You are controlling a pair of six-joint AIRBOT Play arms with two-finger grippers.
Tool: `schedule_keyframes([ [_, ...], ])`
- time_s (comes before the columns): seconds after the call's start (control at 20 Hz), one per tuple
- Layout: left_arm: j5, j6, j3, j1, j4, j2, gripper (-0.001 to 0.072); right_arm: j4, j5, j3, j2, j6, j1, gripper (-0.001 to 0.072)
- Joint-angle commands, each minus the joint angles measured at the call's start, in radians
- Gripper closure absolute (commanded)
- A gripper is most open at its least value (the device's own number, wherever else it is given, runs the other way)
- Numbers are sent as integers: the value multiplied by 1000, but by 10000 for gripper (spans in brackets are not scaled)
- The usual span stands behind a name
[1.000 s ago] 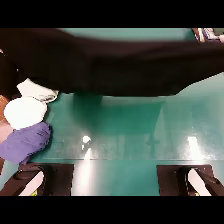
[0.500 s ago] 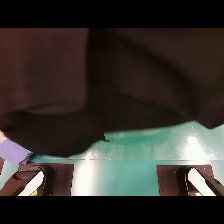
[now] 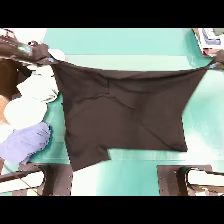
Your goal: Fold the shirts.
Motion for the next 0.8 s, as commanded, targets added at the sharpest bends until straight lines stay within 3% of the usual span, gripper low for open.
schedule_keyframes([
  [0.0, 229, 88, -21, 0, -108, -182, 682, 3, -161, -4, -166, 5, 30, 701],
  [0.15, 367, 124, -21, 1, -154, -248, 682, 3, -211, 95, -261, 4, 30, 701],
  [0.35, 284, 244, -21, 1, -126, -261, 683, 0, -196, 169, -296, -48, 30, 701],
  [0.55, 116, 203, -61, -13, 76, -260, 684, -16, -129, 48, -280, -48, 40, 702],
  [0.75, 145, 187, -209, -13, 115, -259, 683, -105, -217, -185, -201, -48, 80, 701],
])
